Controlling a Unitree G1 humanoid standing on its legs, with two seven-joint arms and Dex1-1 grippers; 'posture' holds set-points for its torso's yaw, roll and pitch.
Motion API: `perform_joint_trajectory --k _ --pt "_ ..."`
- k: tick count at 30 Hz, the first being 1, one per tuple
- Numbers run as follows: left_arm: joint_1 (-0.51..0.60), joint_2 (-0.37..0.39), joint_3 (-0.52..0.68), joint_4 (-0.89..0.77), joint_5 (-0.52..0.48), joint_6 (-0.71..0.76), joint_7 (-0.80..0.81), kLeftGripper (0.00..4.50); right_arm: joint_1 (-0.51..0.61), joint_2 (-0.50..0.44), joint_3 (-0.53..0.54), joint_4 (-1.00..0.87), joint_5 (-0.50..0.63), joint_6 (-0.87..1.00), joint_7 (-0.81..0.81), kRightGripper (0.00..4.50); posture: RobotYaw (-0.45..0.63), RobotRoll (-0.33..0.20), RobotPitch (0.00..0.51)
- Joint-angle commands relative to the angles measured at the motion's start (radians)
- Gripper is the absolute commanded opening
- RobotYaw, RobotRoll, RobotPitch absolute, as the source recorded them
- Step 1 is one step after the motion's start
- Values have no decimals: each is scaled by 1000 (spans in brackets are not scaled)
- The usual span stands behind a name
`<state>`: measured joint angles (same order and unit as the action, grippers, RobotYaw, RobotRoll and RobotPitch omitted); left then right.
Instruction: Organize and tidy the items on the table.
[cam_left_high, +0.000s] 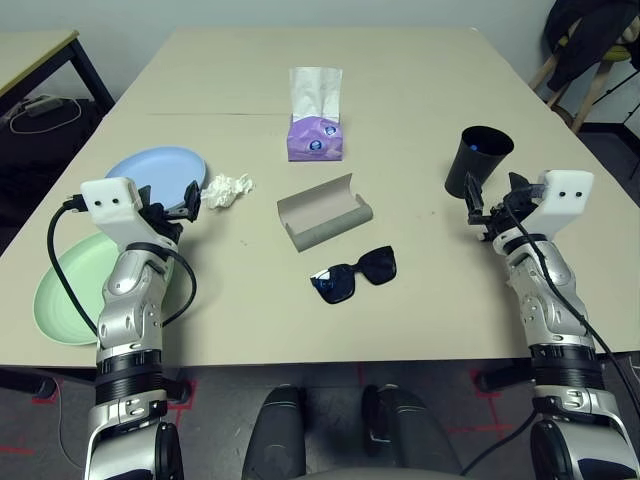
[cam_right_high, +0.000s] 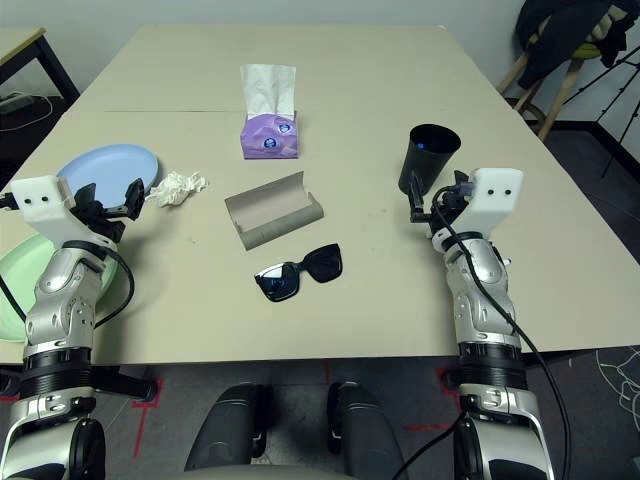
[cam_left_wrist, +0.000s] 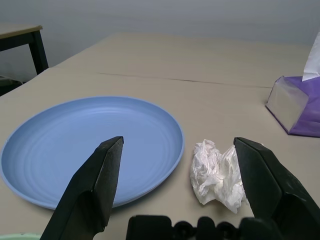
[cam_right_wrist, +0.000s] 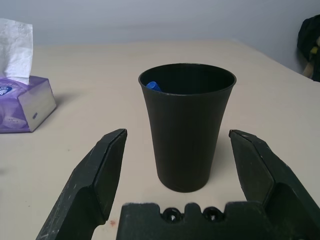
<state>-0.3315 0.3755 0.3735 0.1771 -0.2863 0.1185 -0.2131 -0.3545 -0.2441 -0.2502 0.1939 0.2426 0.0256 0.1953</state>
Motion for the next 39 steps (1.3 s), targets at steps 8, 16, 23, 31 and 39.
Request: perform_joint_trajectory --k 8,16,23,31,39 --pt "-1 14 -1 32 6 -27 -14 4500 7 -11 -13 16 4 -13 5 4477 92 0 91" --pt "-5 21 -3 41 5 -27 -18 4500 0 -26 -14 37 12 -29 31 4477 89 0 86" --pt "-8 27 -5 46 3 -27 -24 4500 4 -53 7 39 37 -46 147 4477 89 0 82" --pt "9 22 -7 24 4 -22 -25 4500 40 -133 89 -28 170 -17 547 4477 104 0 83" --pt "24 28 -9 3 4 -11 -30 4500 9 -195 183 -94 207 2 789 4477 107 0 83"
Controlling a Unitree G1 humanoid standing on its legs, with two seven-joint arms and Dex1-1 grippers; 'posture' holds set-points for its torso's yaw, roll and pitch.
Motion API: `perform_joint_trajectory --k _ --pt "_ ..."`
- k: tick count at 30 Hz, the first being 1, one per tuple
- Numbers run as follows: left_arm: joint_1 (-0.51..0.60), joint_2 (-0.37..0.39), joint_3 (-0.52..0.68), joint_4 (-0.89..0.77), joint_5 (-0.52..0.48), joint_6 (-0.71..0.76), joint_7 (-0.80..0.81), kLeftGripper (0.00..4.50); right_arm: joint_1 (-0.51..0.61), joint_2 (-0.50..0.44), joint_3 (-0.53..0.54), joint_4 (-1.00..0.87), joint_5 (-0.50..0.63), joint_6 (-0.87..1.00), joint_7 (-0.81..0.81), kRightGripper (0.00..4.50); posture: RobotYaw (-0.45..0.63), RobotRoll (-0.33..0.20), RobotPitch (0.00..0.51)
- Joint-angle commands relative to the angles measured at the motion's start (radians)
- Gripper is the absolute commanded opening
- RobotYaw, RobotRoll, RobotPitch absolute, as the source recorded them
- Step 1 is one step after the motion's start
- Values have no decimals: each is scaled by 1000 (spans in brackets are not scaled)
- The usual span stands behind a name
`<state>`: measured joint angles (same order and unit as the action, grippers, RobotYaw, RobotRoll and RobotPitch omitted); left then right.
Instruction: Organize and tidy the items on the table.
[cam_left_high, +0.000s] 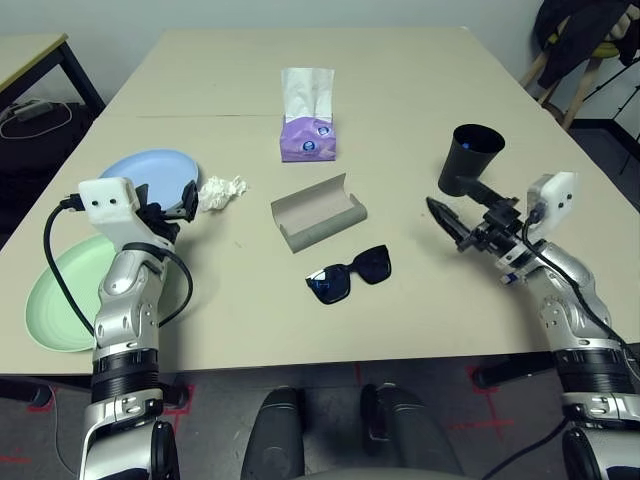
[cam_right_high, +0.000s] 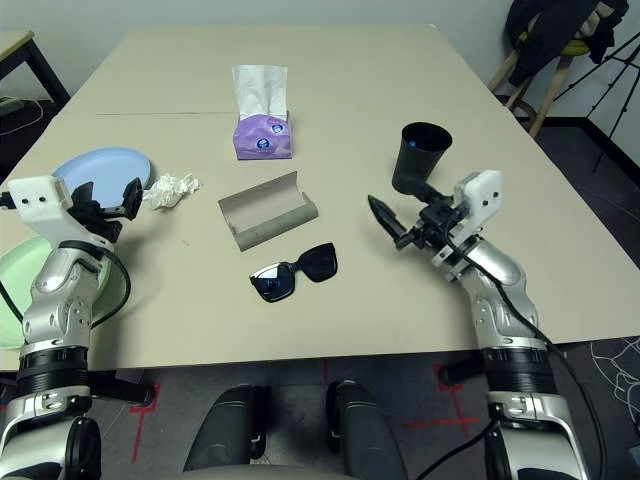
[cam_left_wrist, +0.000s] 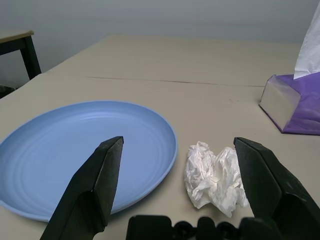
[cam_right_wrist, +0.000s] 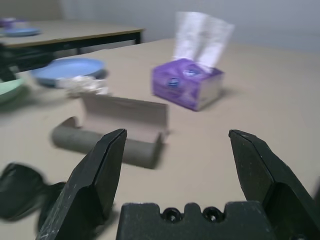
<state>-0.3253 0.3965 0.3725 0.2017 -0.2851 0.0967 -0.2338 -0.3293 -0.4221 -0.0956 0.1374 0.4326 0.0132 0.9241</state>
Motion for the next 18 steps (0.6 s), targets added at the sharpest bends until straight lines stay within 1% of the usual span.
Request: perform_joint_trajectory --k 1,3,6,10,15,18 --pt "21 11 -9 -25 3 14 -13 4500 -23 -24 40 -47 17 18 80 4477 122 0 87" --pt "28 23 -14 -32 0 27 -33 4500 -36 -42 65 -66 17 31 129 4477 127 0 88" --pt "41 50 -24 -55 -25 89 -87 4500 -46 -63 87 -76 16 37 182 4477 140 0 93" --pt "69 135 -26 -109 -45 233 -149 4500 -52 -85 110 -73 12 31 248 4477 146 0 95" --pt "64 209 27 -151 -82 406 -133 4500 -52 -74 105 -59 11 20 255 4477 159 0 97" --pt "28 237 97 -140 -103 513 -66 4500 -42 -63 110 -67 10 21 250 4477 162 0 98"
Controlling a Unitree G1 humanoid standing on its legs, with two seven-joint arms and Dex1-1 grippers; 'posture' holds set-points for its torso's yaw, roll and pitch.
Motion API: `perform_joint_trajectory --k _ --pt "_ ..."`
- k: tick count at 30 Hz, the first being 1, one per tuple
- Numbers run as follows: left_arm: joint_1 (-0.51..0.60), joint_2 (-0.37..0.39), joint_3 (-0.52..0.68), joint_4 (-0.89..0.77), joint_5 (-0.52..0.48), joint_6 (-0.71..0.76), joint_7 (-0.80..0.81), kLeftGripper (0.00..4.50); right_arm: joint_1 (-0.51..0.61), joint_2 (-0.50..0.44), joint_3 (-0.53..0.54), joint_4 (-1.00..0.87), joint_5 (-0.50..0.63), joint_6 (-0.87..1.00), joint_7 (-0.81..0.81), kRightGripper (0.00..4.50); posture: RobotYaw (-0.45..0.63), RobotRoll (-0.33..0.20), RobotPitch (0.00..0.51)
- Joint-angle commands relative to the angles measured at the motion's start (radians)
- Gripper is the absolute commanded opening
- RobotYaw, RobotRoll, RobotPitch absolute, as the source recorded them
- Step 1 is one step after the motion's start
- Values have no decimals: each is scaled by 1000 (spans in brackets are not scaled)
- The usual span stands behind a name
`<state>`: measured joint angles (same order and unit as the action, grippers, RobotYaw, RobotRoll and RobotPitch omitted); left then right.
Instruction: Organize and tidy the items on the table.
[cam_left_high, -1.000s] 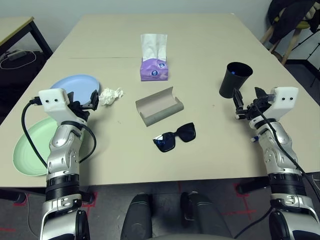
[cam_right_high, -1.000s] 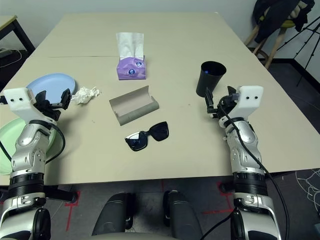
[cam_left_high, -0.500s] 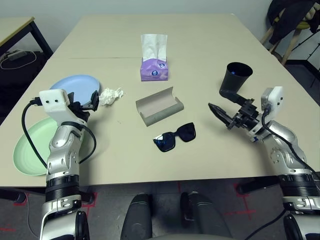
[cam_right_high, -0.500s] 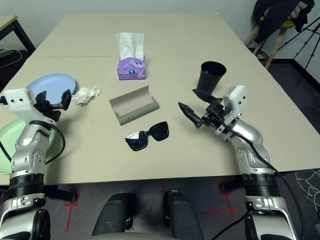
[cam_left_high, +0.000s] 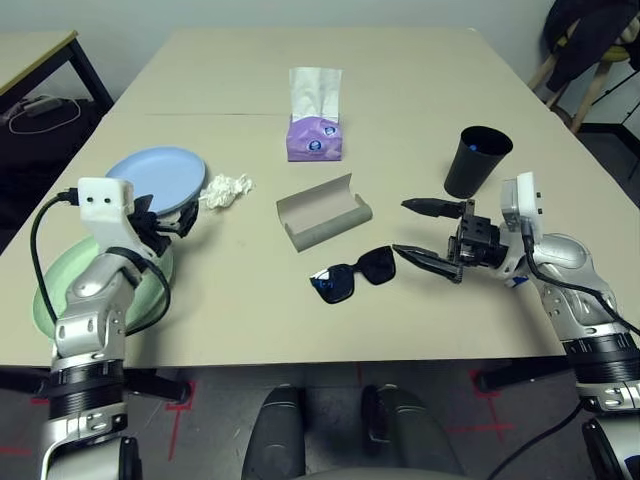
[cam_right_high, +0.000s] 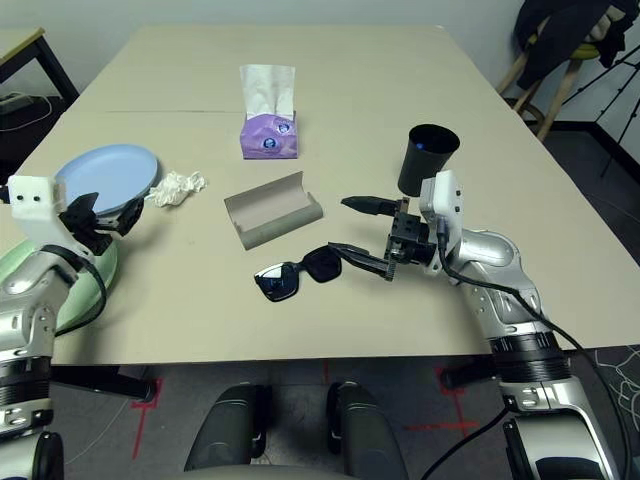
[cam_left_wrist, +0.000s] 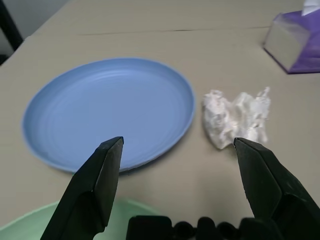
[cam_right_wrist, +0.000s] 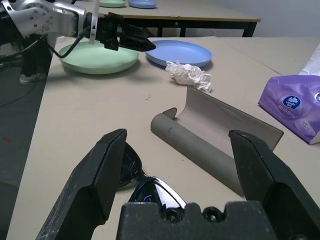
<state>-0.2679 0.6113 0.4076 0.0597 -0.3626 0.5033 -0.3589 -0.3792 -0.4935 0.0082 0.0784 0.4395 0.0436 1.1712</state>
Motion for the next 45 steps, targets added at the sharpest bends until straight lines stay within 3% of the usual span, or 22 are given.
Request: perform_joint_trajectory --k 1,6,13,18,25,28,35,38,45 --pt "-43 28 87 8 -33 149 87 4500 11 10 8 -11 2 -9 2 4477 162 0 98" --pt "-29 116 121 55 -22 288 92 4500 14 25 16 -25 -3 4 -14 4477 163 0 100" --pt "-38 181 149 157 -9 373 102 4500 21 34 25 -58 0 28 -45 4477 162 0 103" --pt "-31 248 132 246 17 373 73 4500 29 35 27 -79 3 44 -57 4477 158 0 105" --pt "-14 286 143 308 34 361 45 4500 41 42 29 -89 2 45 -63 4477 159 0 106" --pt "2 286 147 314 40 357 39 3880 40 44 29 -87 1 42 -64 4500 160 0 106" --pt "57 277 159 305 35 375 17 1083 31 48 27 -80 -1 35 -65 4500 161 0 104" --pt "80 275 160 288 41 375 7 107 31 50 28 -76 -5 31 -65 4500 163 0 104" --pt "97 274 194 249 20 391 -16 31 25 52 31 -64 -15 24 -66 4500 164 0 102"
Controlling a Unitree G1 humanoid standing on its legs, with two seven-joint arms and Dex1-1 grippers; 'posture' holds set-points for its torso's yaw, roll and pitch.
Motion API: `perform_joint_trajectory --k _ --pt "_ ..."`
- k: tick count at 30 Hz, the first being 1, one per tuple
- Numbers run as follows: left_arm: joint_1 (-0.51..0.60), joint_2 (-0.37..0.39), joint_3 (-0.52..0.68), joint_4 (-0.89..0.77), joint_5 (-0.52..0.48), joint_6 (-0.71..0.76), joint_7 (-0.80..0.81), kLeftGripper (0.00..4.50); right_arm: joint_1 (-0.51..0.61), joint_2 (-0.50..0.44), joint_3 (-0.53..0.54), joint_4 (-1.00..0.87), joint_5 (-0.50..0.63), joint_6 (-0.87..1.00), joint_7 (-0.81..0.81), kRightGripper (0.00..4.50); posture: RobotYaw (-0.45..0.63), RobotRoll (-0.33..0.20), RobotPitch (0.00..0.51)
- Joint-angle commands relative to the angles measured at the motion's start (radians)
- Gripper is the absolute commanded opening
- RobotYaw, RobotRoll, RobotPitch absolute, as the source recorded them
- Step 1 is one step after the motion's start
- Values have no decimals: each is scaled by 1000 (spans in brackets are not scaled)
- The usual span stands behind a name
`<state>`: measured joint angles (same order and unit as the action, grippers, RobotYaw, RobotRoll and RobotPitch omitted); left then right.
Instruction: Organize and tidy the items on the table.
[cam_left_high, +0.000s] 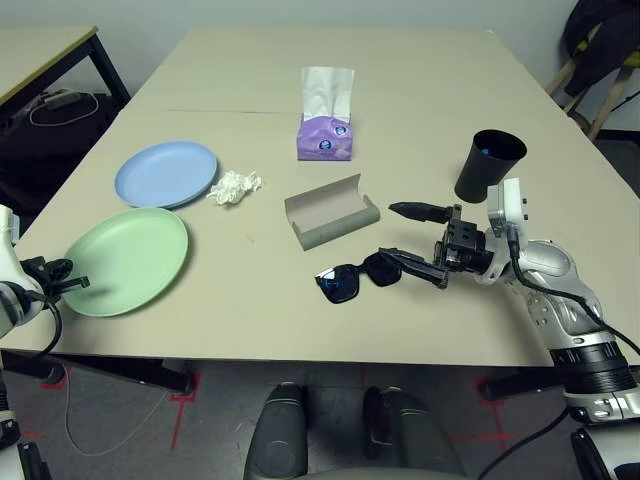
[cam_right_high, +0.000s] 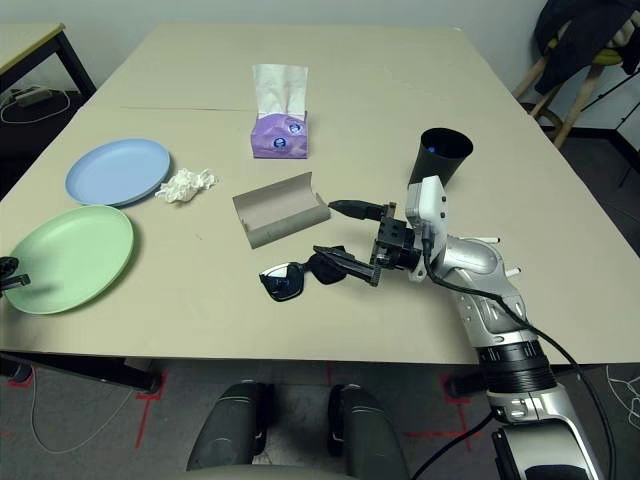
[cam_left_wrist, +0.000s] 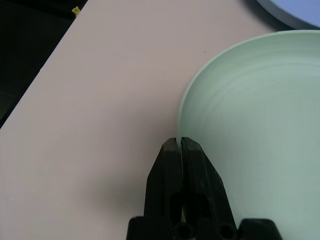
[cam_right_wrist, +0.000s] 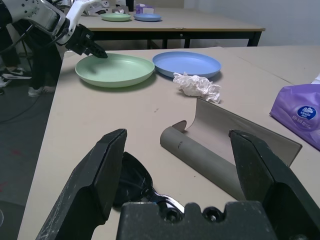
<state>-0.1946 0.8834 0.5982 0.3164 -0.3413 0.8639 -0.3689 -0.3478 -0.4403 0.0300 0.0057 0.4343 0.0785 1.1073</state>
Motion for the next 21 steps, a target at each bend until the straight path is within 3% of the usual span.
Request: perform_joint_trajectory --k 1,9,15,21 --pt "26 3 7 -13 -5 35 -10 31 -7 -1 9 10 -11 -11 -2 4500 164 0 102" --pt "51 -6 138 -194 -116 198 -38 31 -7 -2 7 6 -16 -9 -5 4500 158 0 105" --pt "-73 -52 170 -289 -164 285 42 31 -14 8 -1 -4 -8 4 -33 4500 162 0 107" --pt "-258 -117 103 -243 -127 228 144 31 -43 50 -26 -11 27 53 -111 4500 164 0 109"
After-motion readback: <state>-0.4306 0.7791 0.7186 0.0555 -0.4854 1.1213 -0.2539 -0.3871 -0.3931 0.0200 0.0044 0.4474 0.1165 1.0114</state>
